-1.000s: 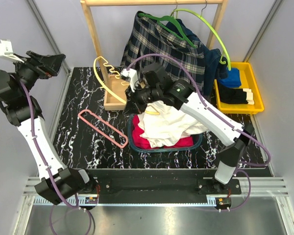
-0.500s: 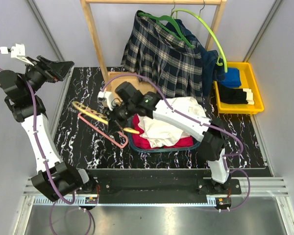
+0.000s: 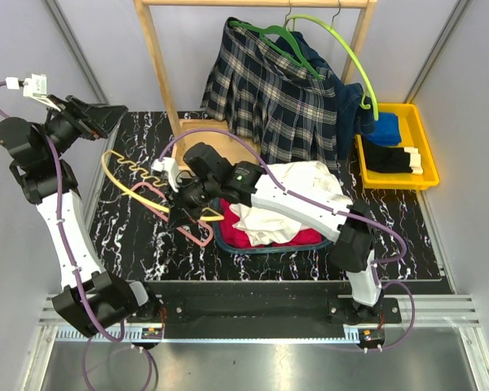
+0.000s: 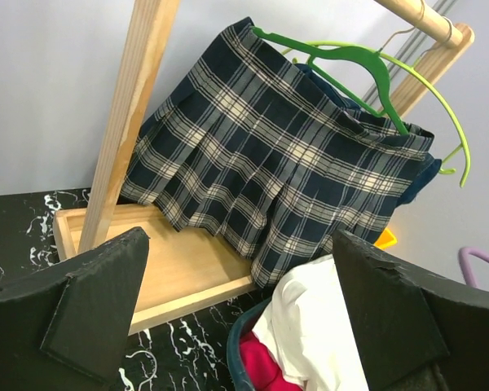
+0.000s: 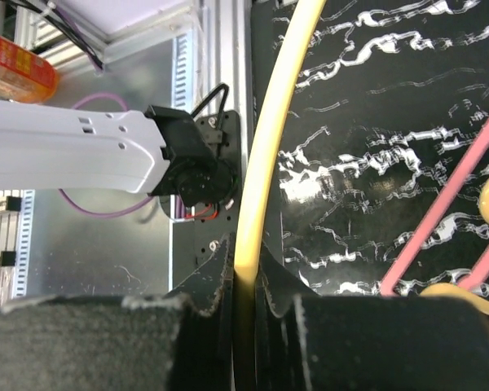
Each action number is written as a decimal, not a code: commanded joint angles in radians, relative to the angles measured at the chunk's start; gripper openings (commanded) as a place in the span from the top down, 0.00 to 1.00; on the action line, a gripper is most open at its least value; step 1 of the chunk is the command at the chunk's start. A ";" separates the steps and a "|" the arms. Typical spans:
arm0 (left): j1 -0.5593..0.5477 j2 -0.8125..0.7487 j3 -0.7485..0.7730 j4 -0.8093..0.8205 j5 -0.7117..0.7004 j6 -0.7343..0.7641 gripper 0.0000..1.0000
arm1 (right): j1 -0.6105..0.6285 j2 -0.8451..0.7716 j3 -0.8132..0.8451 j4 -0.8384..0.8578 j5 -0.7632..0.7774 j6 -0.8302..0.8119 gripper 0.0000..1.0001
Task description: Remove the skirt from the hanger
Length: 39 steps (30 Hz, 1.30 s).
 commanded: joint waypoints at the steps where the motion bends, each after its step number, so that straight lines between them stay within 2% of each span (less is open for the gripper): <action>1: -0.001 -0.028 0.034 0.042 0.037 0.029 0.01 | -0.017 0.041 -0.018 0.175 -0.108 0.035 1.00; 9: -0.009 0.001 0.062 0.037 0.035 0.017 0.01 | -0.135 0.164 -0.091 0.393 -0.208 0.259 0.88; 13: -0.024 0.020 0.117 0.021 0.040 0.013 0.01 | -0.171 0.181 -0.112 0.489 -0.253 0.344 0.71; 14: -0.026 0.024 0.126 0.019 0.038 0.015 0.01 | -0.171 0.184 -0.108 0.490 -0.259 0.350 0.46; 16: -0.037 0.026 0.137 0.007 0.034 0.021 0.01 | -0.169 0.193 -0.104 0.490 -0.266 0.361 0.23; 17: -0.041 0.026 0.143 0.005 0.034 0.021 0.01 | -0.172 0.188 -0.109 0.492 -0.268 0.359 0.01; 22: -0.075 0.024 0.171 -0.042 0.034 0.053 0.01 | -0.178 0.141 -0.109 0.469 -0.231 0.338 0.00; 25: -0.087 0.032 0.198 -0.045 0.026 0.062 0.01 | -0.186 0.035 -0.130 0.374 -0.129 0.237 0.00; 26: -0.092 0.033 0.206 -0.047 0.029 0.081 0.01 | -0.192 -0.050 -0.143 0.351 -0.086 0.208 0.00; 29: -0.156 0.041 0.261 -0.136 0.022 0.201 0.01 | -0.279 -0.245 -0.177 0.340 0.075 0.184 0.00; 30: -0.171 0.044 0.296 -0.200 0.019 0.234 0.01 | -0.369 -0.290 -0.170 0.338 0.109 0.219 0.00; 33: -0.219 0.066 0.346 -0.252 0.009 0.273 0.01 | -0.535 -0.457 -0.140 0.303 0.242 0.225 0.00; 35: -0.233 0.079 0.358 -0.256 0.012 0.262 0.01 | -0.575 -0.523 -0.069 0.232 0.354 0.162 0.00; 36: -0.234 0.084 0.361 -0.256 0.011 0.265 0.01 | -0.583 -0.534 -0.004 0.142 0.432 0.070 0.00; 39: -0.241 0.082 0.355 -0.256 -0.006 0.270 0.01 | -0.586 -0.586 0.008 0.108 0.551 -0.038 0.00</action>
